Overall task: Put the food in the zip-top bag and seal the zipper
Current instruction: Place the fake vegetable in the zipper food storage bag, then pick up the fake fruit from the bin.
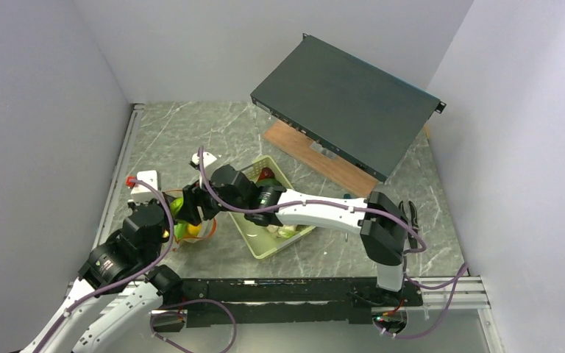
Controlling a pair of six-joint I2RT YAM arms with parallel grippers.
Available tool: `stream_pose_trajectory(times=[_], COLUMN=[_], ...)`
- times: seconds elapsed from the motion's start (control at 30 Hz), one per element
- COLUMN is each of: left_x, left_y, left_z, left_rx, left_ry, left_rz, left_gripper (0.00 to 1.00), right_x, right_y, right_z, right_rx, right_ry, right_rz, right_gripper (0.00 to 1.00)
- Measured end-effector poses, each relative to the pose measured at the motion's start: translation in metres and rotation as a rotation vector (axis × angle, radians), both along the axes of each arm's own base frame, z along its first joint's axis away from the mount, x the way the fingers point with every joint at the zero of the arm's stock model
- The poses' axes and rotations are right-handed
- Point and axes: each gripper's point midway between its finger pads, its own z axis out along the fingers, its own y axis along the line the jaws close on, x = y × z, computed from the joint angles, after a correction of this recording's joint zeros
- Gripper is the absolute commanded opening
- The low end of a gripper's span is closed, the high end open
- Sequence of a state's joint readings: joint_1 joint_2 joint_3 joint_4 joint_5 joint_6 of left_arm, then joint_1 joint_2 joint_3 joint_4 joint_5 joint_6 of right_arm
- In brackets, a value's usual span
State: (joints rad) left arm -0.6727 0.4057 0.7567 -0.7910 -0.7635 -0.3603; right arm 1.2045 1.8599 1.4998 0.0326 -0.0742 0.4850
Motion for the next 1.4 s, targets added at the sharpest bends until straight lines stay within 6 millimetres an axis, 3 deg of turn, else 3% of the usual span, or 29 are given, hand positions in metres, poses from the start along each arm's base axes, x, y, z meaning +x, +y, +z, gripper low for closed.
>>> stream_pose_trajectory(times=[0.4, 0.53, 0.87, 1.1, 1.4], left_x=[-0.002, -0.002, -0.002, -0.002, -0.002], left_y=[0.002, 0.002, 0.002, 0.002, 0.002], left_z=[0.003, 0.003, 0.003, 0.003, 0.003], left_rx=[-0.014, -0.014, -0.015, -0.014, -0.014], left_ry=[-0.018, -0.017, -0.017, -0.017, -0.017], left_rz=[0.0, 0.0, 0.0, 0.001, 0.001], left_gripper=[0.0, 0.0, 0.0, 0.0, 0.0], right_x=[0.012, 0.015, 0.019, 0.015, 0.009], right_y=[0.023, 0.025, 0.024, -0.003, -0.053], right_z=[-0.008, -0.012, -0.014, -0.019, 0.028], right_rx=[0.011, 0.006, -0.01, -0.051, -0.025], right_ry=[0.04, 0.047, 0.044, 0.036, -0.065], right_rz=[-0.047, -0.065, -0.088, -0.119, -0.147], right_gripper=[0.78, 0.82, 0.82, 0.81, 0.79])
